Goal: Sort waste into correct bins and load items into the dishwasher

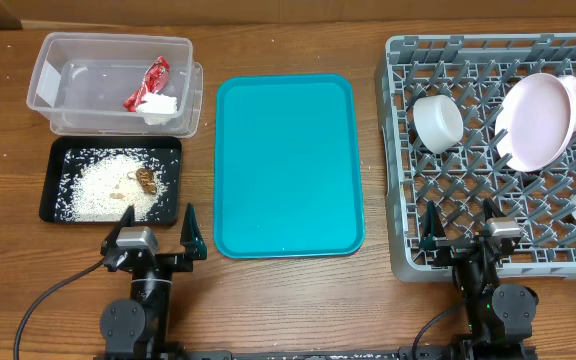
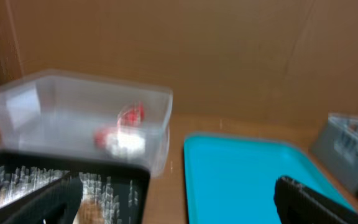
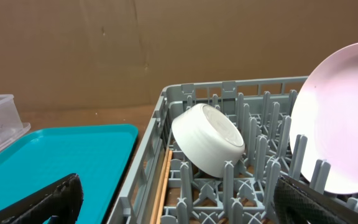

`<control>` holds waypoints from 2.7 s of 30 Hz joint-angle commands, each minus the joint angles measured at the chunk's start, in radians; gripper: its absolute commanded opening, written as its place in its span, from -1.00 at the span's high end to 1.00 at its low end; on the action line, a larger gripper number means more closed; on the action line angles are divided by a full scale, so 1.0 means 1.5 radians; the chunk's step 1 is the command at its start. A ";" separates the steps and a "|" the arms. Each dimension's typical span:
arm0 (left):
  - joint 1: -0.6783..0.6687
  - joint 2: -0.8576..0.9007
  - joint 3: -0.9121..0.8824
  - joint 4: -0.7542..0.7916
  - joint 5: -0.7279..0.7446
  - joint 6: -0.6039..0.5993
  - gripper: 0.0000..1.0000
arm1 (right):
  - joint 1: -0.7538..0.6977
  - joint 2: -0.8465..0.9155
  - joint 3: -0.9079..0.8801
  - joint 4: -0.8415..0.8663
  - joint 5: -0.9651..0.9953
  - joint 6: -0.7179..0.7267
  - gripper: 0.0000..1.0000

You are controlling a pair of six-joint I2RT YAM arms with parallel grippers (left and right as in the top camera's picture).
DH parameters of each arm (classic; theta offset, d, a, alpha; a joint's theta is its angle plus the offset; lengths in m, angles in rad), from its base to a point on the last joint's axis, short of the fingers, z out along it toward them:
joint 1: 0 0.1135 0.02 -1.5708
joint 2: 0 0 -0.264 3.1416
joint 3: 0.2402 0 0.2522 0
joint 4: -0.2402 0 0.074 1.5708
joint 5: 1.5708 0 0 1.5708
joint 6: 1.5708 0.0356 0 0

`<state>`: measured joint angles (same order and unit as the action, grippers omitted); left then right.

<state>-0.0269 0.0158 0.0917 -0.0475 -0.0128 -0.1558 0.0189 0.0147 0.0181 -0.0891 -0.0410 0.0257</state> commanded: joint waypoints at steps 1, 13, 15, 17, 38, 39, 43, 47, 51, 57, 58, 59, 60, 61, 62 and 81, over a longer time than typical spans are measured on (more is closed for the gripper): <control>-0.005 -0.008 -0.059 0.082 -0.008 0.052 -0.99 | -0.005 -0.008 -0.007 0.005 0.001 -0.003 -1.00; -0.004 -0.008 -0.058 -0.018 -0.009 0.060 -0.99 | -0.005 -0.008 -0.007 0.005 0.001 -0.003 -1.00; -0.004 -0.008 -0.058 -0.018 -0.009 0.060 -0.99 | -0.005 -0.008 -0.007 0.005 0.001 -0.003 -1.00; -0.004 -0.008 -0.058 -0.018 -0.009 0.060 -1.00 | -0.005 -0.008 -0.007 0.005 0.001 -0.003 -0.99; -0.004 -0.008 -0.058 -0.018 -0.009 0.060 -1.00 | -0.005 -0.008 -0.007 0.005 0.001 -0.003 -1.00; -0.004 -0.008 -0.058 -0.018 -0.009 0.060 -0.99 | -0.005 -0.008 -0.007 0.005 0.001 -0.003 -1.00; -0.004 -0.008 -0.058 -0.018 -0.009 0.060 -0.99 | -0.005 -0.008 -0.007 0.005 0.001 -0.003 -1.00; -0.004 -0.008 -0.058 -0.018 -0.009 0.060 -1.00 | -0.005 -0.008 -0.007 0.005 0.001 -0.003 -1.00; -0.004 -0.008 -0.058 -0.018 -0.008 0.060 -1.00 | -0.005 -0.008 -0.007 0.005 0.001 -0.003 -1.00; -0.004 -0.008 -0.058 -0.018 -0.009 0.060 -0.99 | -0.005 -0.008 -0.007 0.005 0.001 -0.003 -1.00; -0.004 -0.008 -0.058 -0.018 -0.008 0.060 -1.00 | -0.005 -0.008 -0.007 0.005 0.001 -0.003 -1.00; -0.004 -0.008 -0.058 -0.018 -0.008 0.060 -0.99 | -0.005 -0.008 -0.007 0.005 0.001 -0.003 -1.00; -0.004 -0.008 -0.058 -0.018 -0.009 0.060 -1.00 | -0.005 -0.008 -0.007 0.005 0.001 -0.003 -1.00; -0.004 -0.008 -0.058 -0.018 -0.008 0.060 -1.00 | -0.005 -0.008 -0.007 0.005 0.001 -0.003 -1.00; -0.004 -0.008 -0.058 -0.018 -0.009 0.060 -1.00 | -0.005 -0.008 -0.007 0.005 0.001 -0.003 -1.00; -0.004 -0.008 -0.058 -0.018 -0.008 0.060 -0.99 | -0.005 -0.008 -0.007 0.005 0.001 -0.003 -1.00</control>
<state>-0.0269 0.0132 0.0086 -0.0772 -0.0162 -0.0933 0.0147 0.0147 0.0181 -0.0891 -0.0410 0.0261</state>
